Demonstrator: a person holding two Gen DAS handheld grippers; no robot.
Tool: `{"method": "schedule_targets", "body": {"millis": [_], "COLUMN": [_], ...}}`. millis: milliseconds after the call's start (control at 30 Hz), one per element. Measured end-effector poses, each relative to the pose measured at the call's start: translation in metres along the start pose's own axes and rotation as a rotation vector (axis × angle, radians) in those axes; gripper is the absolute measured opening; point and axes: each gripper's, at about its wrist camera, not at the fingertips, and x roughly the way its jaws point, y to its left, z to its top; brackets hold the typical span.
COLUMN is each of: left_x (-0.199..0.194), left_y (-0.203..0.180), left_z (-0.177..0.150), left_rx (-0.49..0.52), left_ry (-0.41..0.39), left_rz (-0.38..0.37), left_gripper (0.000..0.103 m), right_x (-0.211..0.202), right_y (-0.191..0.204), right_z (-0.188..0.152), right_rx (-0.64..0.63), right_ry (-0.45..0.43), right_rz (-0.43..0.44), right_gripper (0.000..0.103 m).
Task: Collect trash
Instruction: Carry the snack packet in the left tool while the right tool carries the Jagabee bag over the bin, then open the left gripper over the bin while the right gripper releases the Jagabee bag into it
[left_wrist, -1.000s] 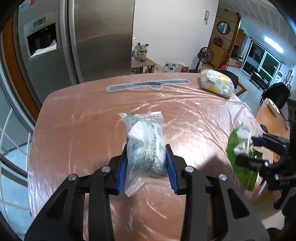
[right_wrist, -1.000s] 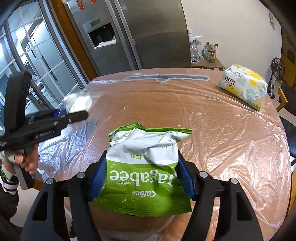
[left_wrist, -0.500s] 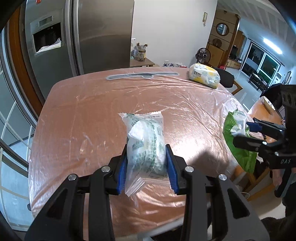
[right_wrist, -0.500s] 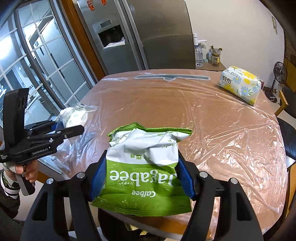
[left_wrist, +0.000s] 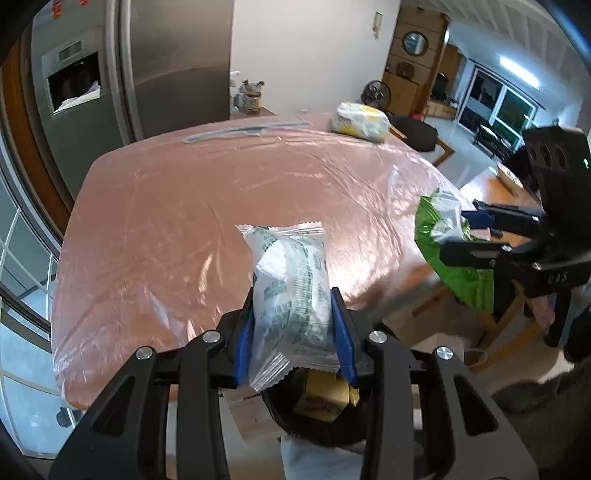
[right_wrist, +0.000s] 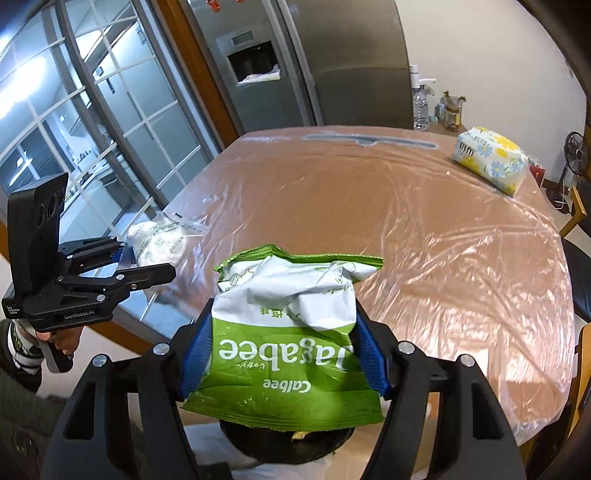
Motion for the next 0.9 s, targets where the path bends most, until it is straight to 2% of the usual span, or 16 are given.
{"method": "schedule_targets", "body": {"millis": [267,433,633,900], "left_x": [-0.009,-0.002,0.024,0.074], "left_y": [-0.021,-0.038,-0.048,-0.050], "left_z": [-0.026,-0.045,-0.068,-0.088], "left_rx": [0.073,0.133,0.170,0.177], "left_ry": [0.061,0.127,0.215,0.307], "left_rz": [-0.051,-0.102,-0.123,-0.105], "left_gripper": [0.039,0.039,0.039,0.039], "right_x": [-0.001,0.008,0.033,0.072], "right_y": [0.011,0.018,0.021,0.017], "right_z": [-0.030,-0.049,-0.075,-0.090], "right_rx": [-0.019,-0.041,-0.060,-0.058], "right_ry": [0.085,0.157,0.246,0.288], "right_rz": [0.050,0.069,0.051,-0.011], "right_gripper": [0.067,0.067,0.067,0.067]}}
